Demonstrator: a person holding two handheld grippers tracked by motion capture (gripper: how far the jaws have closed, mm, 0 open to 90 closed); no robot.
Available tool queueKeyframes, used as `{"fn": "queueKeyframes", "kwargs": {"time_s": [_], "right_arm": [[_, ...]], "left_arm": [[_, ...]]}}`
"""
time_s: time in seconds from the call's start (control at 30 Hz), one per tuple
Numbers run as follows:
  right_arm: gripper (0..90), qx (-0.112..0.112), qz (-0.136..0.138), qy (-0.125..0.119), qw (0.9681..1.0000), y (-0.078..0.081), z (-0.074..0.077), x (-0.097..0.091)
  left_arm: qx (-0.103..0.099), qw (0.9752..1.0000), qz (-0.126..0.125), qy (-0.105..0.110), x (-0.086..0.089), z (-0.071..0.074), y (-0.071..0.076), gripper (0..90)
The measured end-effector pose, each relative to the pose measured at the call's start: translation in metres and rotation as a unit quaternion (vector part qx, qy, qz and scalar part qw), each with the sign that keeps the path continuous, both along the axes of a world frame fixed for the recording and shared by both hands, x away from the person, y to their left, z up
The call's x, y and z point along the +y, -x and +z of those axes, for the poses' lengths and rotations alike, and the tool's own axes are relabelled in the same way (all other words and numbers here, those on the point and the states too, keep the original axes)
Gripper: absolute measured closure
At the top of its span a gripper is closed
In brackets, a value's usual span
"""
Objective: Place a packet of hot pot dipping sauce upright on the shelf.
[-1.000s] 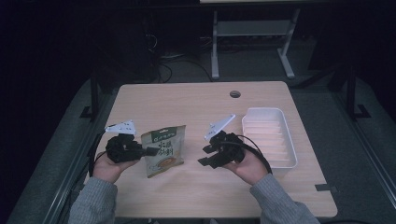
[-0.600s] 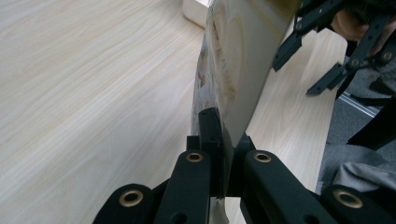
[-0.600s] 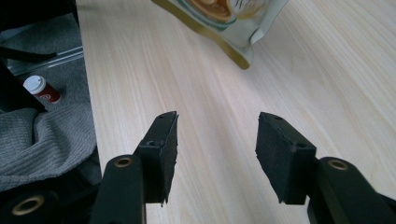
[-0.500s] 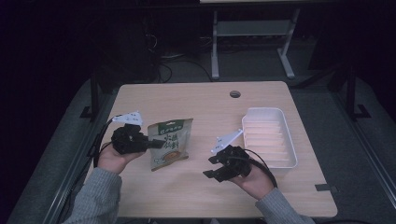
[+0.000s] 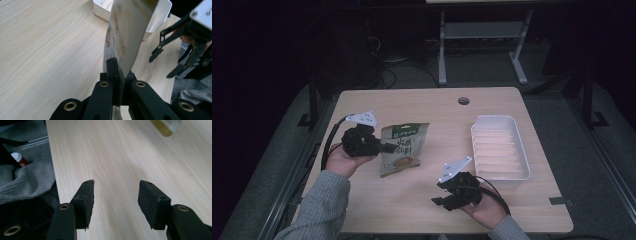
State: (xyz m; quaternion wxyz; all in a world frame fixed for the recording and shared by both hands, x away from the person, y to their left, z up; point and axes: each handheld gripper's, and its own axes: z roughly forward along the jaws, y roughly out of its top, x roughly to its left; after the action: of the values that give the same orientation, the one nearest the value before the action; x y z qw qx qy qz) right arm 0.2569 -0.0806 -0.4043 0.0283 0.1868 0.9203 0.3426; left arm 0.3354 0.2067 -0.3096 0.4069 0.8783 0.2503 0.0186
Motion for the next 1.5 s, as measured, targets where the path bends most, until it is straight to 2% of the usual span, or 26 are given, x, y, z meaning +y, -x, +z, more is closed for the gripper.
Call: {"fn": "queueKeyframes", "kwargs": {"time_s": [0.57, 0.83, 1.1, 1.5], "right_arm": [[39.2, -0.021, 0.019, 0.011, 0.9996, 0.009, -0.015, 0.001], [37.5, -0.031, 0.032, 0.02, 0.9988, 0.016, -0.017, 0.004], [37.2, -0.036, 0.038, 0.032, 0.9981, 0.021, -0.02, 0.003], [37.0, -0.053, 0.042, 0.037, 0.997, 0.03, -0.023, 0.005]], "left_arm": [[-0.001, 0.9993, -0.039, -0.001, -0.047, 0.014, -0.02, 90.0], [-0.001, 0.9983, -0.058, 0.009, -0.073, 0.022, -0.026, 90.0], [-0.003, 0.9963, -0.085, 0.006, -0.105, 0.027, -0.028, 90.0], [-0.004, 0.9915, -0.13, 0.003, -0.154, 0.032, -0.031, 90.0]]}}
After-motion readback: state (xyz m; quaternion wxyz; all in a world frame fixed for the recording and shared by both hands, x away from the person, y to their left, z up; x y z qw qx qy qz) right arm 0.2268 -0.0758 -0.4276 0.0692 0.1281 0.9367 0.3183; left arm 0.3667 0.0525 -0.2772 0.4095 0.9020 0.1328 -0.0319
